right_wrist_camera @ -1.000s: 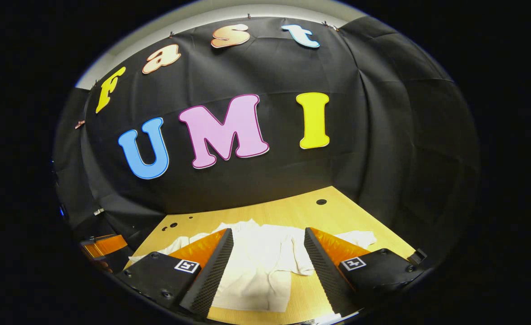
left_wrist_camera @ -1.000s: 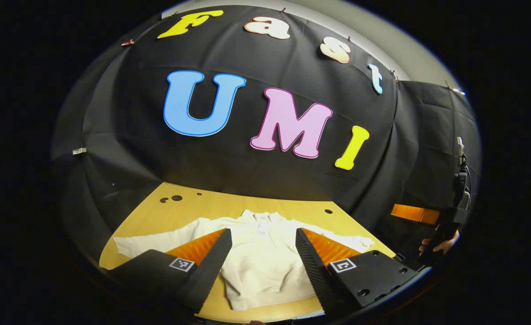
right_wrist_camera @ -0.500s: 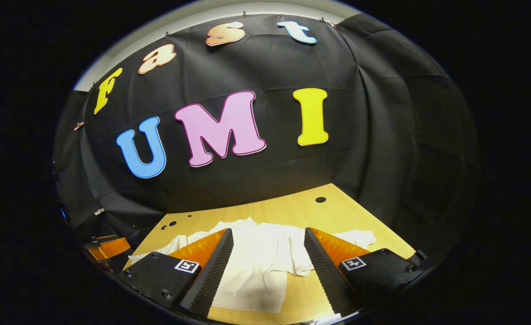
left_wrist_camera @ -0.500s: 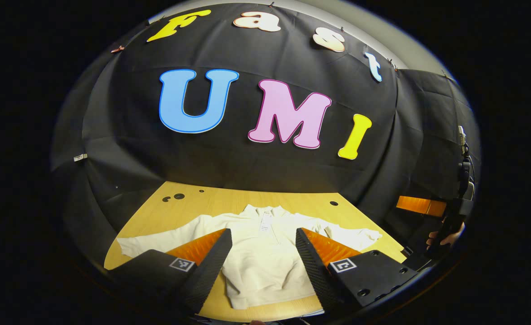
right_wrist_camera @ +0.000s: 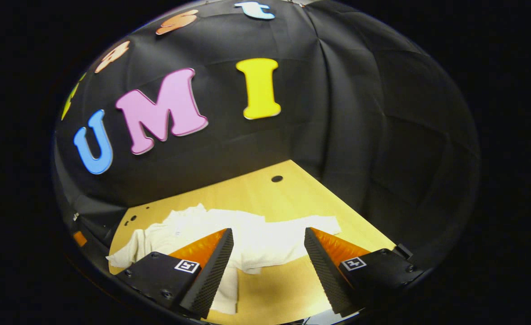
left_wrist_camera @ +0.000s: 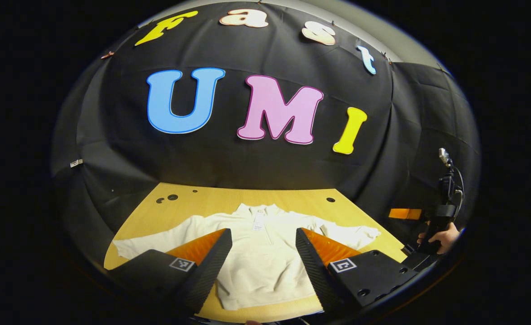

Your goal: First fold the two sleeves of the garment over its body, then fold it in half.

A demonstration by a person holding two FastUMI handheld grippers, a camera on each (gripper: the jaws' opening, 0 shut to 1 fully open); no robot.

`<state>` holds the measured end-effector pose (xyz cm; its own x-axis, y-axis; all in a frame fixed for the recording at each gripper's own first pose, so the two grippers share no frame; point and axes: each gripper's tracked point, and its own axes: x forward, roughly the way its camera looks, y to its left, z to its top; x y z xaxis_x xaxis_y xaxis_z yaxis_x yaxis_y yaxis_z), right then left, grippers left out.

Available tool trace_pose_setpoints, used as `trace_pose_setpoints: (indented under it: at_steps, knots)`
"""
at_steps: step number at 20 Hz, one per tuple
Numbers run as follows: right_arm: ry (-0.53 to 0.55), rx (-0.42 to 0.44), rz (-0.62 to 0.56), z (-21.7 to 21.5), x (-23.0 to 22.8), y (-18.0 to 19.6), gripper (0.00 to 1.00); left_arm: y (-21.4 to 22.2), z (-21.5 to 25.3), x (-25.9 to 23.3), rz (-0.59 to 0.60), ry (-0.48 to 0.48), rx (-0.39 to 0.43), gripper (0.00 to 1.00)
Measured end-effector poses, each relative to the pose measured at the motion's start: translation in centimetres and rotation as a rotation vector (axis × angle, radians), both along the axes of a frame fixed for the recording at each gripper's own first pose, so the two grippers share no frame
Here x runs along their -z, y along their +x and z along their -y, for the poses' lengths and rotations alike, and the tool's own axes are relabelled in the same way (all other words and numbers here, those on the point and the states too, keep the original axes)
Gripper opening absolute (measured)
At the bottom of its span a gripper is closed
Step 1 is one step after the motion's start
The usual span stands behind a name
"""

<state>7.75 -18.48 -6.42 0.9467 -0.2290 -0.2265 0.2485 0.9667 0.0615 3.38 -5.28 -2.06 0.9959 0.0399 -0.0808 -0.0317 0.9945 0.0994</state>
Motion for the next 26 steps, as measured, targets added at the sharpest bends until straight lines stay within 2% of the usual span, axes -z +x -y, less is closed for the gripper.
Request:
trace_pose_setpoints:
  at_steps: [5, 8, 9, 10, 11, 12, 18, 20, 21, 22, 23, 24, 25, 26]
  knots:
    - [-0.003, 0.133, -0.122, 10.3, 5.5, 5.6, 0.98, 0.6, 1.7, 1.7, -0.081, 0.002, 0.006, 0.93]
    - [-0.014, 0.154, -0.211, 14.6, 9.1, 9.9, 0.98, 1.7, 1.8, 3.9, -0.175, -0.086, -0.036, 0.93]
    - [-0.018, 0.157, -0.225, 15.2, 9.7, 10.8, 0.98, 1.9, 1.6, 4.4, -0.191, -0.098, -0.053, 0.93]
    - [-0.018, 0.155, -0.243, 15.7, 10.3, 11.6, 0.98, 1.9, 1.5, 4.8, -0.201, -0.105, -0.067, 0.88]
    - [-0.017, 0.153, -0.268, 16.1, 11.2, 12.6, 0.98, 2.0, 1.5, 5.0, -0.211, -0.113, -0.083, 0.93]
    - [-0.009, 0.147, -0.291, 16.5, 12.2, 13.3, 0.98, 2.0, 1.4, 5.0, -0.218, -0.110, -0.091, 0.93]
    - [-0.015, 0.150, -0.383, 16.8, 14.9, 13.6, 0.98, 2.6, 1.4, 5.5, -0.231, -0.112, -0.121, 0.93]
    - [-0.033, 0.157, -0.375, 16.7, 15.2, 13.8, 0.98, 2.6, 1.3, 5.5, -0.227, -0.121, -0.132, 0.93]
    - [-0.037, 0.153, -0.372, 16.7, 15.2, 14.1, 0.92, 2.4, 1.0, 5.7, -0.227, -0.127, -0.141, 0.93]
    - [-0.045, 0.141, -0.373, 16.5, 15.4, 14.3, 0.91, 2.3, 0.7, 5.8, -0.227, -0.129, -0.147, 0.93]
    - [-0.072, 0.103, -0.368, 15.6, 15.1, 14.2, 0.67, 2.1, 0.4, 5.8, -0.226, -0.129, -0.153, 0.93]
    - [-0.129, 0.100, -0.348, 15.4, 15.2, 14.5, 0.38, 2.1, 0.1, 5.8, -0.225, -0.132, -0.157, 0.93]
    - [-0.147, 0.104, -0.333, 15.0, 15.2, 14.6, 0.34, 1.9, -0.2, 5.9, -0.228, -0.135, -0.162, 0.93]
    - [-0.116, 0.109, -0.332, 15.0, 15.0, 14.7, 0.29, 1.8, -0.3, 5.8, -0.229, -0.137, -0.162, 0.93]
